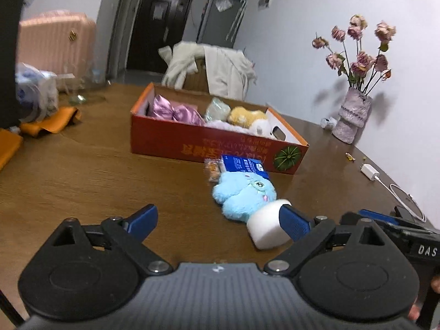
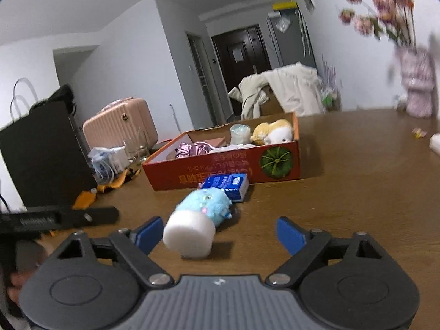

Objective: Organize soft objects
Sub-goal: 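Withdraw both grippers from the box and move them to the light-blue plush, then close both grippers together on the light-blue plush toy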

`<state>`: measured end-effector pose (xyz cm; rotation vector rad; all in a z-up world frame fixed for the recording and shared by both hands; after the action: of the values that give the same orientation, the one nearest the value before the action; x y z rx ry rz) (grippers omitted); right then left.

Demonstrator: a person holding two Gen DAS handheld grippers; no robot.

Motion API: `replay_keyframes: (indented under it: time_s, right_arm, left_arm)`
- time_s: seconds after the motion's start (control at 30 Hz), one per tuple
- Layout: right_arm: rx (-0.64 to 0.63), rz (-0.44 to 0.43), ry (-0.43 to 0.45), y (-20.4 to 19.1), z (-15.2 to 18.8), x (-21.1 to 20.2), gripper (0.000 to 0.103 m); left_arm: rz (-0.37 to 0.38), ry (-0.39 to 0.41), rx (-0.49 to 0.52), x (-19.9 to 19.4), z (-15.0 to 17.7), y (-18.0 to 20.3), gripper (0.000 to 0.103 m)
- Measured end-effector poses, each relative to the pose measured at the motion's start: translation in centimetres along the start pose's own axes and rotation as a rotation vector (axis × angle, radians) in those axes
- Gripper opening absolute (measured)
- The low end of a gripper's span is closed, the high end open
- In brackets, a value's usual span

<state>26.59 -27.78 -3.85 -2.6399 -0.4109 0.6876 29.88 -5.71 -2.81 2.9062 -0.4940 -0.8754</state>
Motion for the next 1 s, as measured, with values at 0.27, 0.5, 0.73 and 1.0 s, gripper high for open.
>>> replay_keyframes:
  time_s: [0.27,0.5,0.73,1.0]
  right_arm:
    - [0.132,-0.079,-0.072,1.5,-2.5,7.8,0.061]
    - [0.175,-0.104,-0.16,1.9,-1.8,12.3,0.059]
    - [0.215,-0.141,-0.211,2.0,-0.8,14.0,0.041]
    - [0.185,-0.138,-0.195,1.4,-1.1,13.8,0.034]
  left_arm:
    - [0.112,-0.093,-0.074,6.9,-1.2,-0.1,0.062]
    - [0.184,-0.137,-0.137,9.7,-0.9,-0.8,0.046]
    - [0.288,-0.174,-0.22,11.1,-0.8,-0.7,0.034]
    - [0.32,-0.162,-0.224,11.0,-1.2,-0.3,0.023]
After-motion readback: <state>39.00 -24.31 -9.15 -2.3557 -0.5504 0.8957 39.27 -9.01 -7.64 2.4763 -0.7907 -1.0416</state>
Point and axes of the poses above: each gripper's, at about its wrist camera, not at the fingertips, and x roughly the way its jaws point, y to its right, z to its underside, the point moved 8 cm from there along x, roughly the way its jaws point, and after that the axes turned 7 degrees about x, right-handed, at the moved point
